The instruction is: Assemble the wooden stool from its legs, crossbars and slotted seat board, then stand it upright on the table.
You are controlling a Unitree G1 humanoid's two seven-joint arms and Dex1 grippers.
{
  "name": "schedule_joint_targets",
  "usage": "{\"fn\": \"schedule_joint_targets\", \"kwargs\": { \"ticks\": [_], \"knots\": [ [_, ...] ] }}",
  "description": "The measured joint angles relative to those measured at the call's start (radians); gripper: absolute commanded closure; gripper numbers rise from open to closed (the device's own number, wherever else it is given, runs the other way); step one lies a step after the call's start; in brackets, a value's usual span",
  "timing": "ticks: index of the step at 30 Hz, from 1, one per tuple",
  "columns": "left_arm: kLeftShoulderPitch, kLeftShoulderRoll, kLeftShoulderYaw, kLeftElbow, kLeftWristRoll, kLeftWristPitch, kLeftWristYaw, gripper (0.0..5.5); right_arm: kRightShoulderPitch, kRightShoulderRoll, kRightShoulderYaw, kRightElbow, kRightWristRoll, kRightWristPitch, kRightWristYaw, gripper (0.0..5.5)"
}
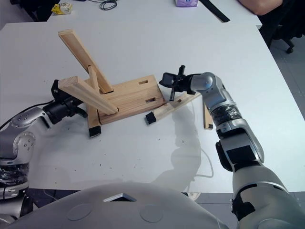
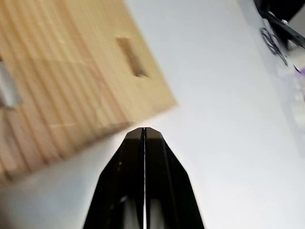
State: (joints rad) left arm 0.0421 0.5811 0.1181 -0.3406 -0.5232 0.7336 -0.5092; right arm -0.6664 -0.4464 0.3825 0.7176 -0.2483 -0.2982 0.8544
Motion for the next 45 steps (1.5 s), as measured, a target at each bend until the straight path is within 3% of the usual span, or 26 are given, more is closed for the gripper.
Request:
{"fn": "schedule_joint_targets", "kwargs": {
  "ticks": [7,12,18,23,28,35,45],
  "knots": [
    [0.029,0.035,-0.104,-0.009,0.082,0.01,-0.015,5.5,0.009,-0.035,0.013,-0.043,0.004,-0.045,0.099,5.48],
    [0.007,0.051,-0.14,0.026,0.124,-0.043,-0.055,5.5,0.109,-0.093,0.014,-0.241,0.088,0.004,0.271,5.48],
    [-0.023,0.072,-0.15,0.077,0.137,-0.082,-0.101,5.5,0.245,-0.14,0.007,-0.466,0.171,0.148,0.356,5.48],
    [-0.031,0.076,-0.151,0.103,0.15,-0.109,-0.119,5.5,0.241,-0.144,-0.03,-0.485,0.171,0.194,0.312,5.48],
    [-0.06,0.076,-0.156,0.147,0.162,-0.131,-0.127,5.5,0.087,-0.079,-0.055,-0.398,0.156,0.178,0.229,5.48],
    [-0.089,0.075,-0.166,0.193,0.178,-0.16,-0.139,5.5,0.065,-0.061,0.072,-0.227,0.015,-0.024,0.194,5.48],
    [-0.185,0.076,-0.248,0.298,0.242,-0.237,-0.212,5.5,0.178,-0.149,0.092,-0.459,0.1,0.005,0.369,5.48]
  ]
}}
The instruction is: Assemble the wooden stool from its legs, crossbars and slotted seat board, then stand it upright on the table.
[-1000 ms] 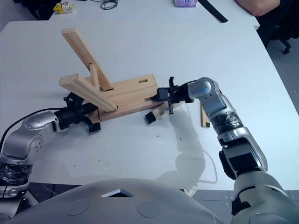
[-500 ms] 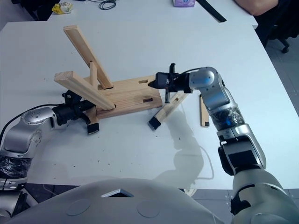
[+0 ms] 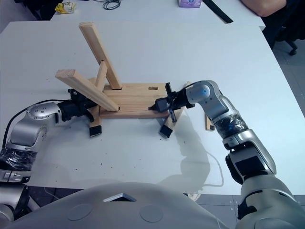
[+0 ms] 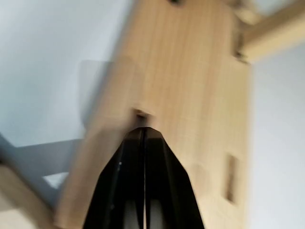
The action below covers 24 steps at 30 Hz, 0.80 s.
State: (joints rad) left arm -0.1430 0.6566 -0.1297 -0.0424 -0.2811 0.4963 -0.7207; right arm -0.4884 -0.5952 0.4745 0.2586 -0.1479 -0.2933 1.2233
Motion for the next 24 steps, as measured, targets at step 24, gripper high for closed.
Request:
{"fn": "schedule_joint_targets", "kwargs": {
  "ticks": [24],
  "knots": [
    [-0.205,-0.057,0.182,0.409,-0.012,-0.168,-0.11,5.5,-0.028,0.046,-0.163,-0.176,0.16,0.334,-0.084,5.48]
  ]
}}
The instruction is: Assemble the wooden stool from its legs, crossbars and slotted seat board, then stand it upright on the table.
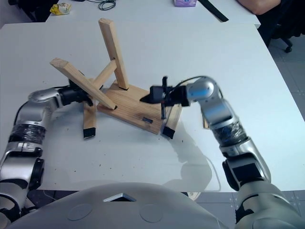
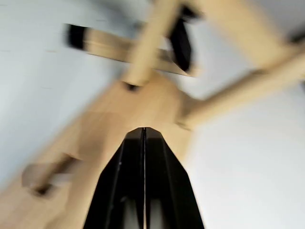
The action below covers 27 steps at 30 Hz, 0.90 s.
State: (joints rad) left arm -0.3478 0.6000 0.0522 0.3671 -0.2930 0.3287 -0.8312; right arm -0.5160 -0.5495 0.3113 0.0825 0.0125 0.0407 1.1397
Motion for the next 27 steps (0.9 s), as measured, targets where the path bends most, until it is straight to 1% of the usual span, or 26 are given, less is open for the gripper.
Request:
{"fn": "schedule_joint_targets", "kwargs": {
  "ticks": [1,2,5,11,12,13,16,20,22,24,27],
  "knots": [
    [0.06,0.027,0.065,-0.092,-0.017,0.038,0.035,5.5,-0.028,-0.015,-0.003,0.071,-0.039,-0.042,-0.031,5.48],
    [0.09,0.038,0.092,-0.136,-0.027,0.058,0.049,5.5,-0.035,-0.021,-0.002,0.104,-0.058,-0.059,-0.046,5.48],
    [0.242,0.06,0.172,-0.371,-0.087,0.174,0.079,5.5,-0.04,-0.022,0.007,0.235,-0.125,-0.126,-0.124,5.48],
    [0.508,0.059,0.175,-0.782,-0.254,0.352,0.064,5.5,-0.042,-0.009,0.019,0.4,-0.212,-0.206,-0.24,5.48],
    [0.555,0.06,0.162,-0.854,-0.284,0.391,0.065,5.5,-0.046,-0.005,0.029,0.436,-0.229,-0.227,-0.255,5.48],
    [0.613,0.058,0.118,-0.944,-0.32,0.433,0.067,5.5,-0.054,0.002,0.046,0.491,-0.256,-0.253,-0.269,5.48],
    [0.641,0.045,0.038,-0.986,-0.328,0.478,0.095,5.5,-0.093,0.031,0.079,0.592,-0.292,-0.311,-0.275,5.48],
    [0.566,0.025,-0.09,-0.91,-0.239,0.497,0.163,5.5,-0.152,0.075,0.106,0.696,-0.312,-0.377,-0.274,5.48],
    [0.529,0.015,-0.121,-0.867,-0.214,0.497,0.18,5.5,-0.158,0.083,0.116,0.711,-0.313,-0.402,-0.262,5.48],
    [0.477,-0.009,-0.173,-0.788,-0.173,0.479,0.197,5.5,-0.162,0.08,0.122,0.716,-0.307,-0.437,-0.222,5.48],
    [0.439,-0.022,-0.208,-0.732,-0.146,0.438,0.198,5.5,-0.156,0.067,0.129,0.678,-0.292,-0.443,-0.143,5.48]
  ]
}}
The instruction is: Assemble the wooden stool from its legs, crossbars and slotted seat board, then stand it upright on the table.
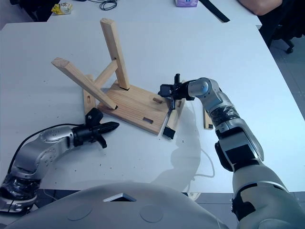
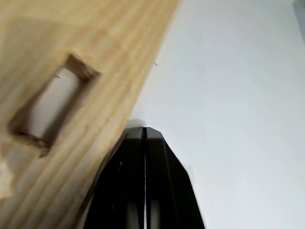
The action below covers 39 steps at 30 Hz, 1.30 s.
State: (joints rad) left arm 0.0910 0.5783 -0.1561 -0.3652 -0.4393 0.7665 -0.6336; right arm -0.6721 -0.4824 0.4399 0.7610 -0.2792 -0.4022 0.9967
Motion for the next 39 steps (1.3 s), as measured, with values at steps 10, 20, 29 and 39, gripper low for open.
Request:
{"fn": "schedule_joint_targets", "kwargs": {
  "ticks": [10,20,29,39],
  "knots": [
    [-0.124,0.0,0.009,0.151,0.067,-0.068,0.022,5.5,0.145,-0.075,-0.012,-0.316,0.088,0.103,0.188,5.48],
    [-0.064,0.003,0.039,0.066,0.067,-0.025,0.033,5.5,0.306,-0.12,-0.048,-0.615,0.166,0.279,0.199,5.48],
    [0.004,0.039,0.08,-0.046,0.068,0.022,0.043,5.5,0.459,-0.162,-0.079,-0.874,0.245,0.458,0.184,5.48],
    [0.05,-0.002,0.054,-0.192,0.048,0.125,0.106,5.5,0.403,-0.199,-0.133,-0.823,0.188,0.436,0.086,5.48]
  ]
}}
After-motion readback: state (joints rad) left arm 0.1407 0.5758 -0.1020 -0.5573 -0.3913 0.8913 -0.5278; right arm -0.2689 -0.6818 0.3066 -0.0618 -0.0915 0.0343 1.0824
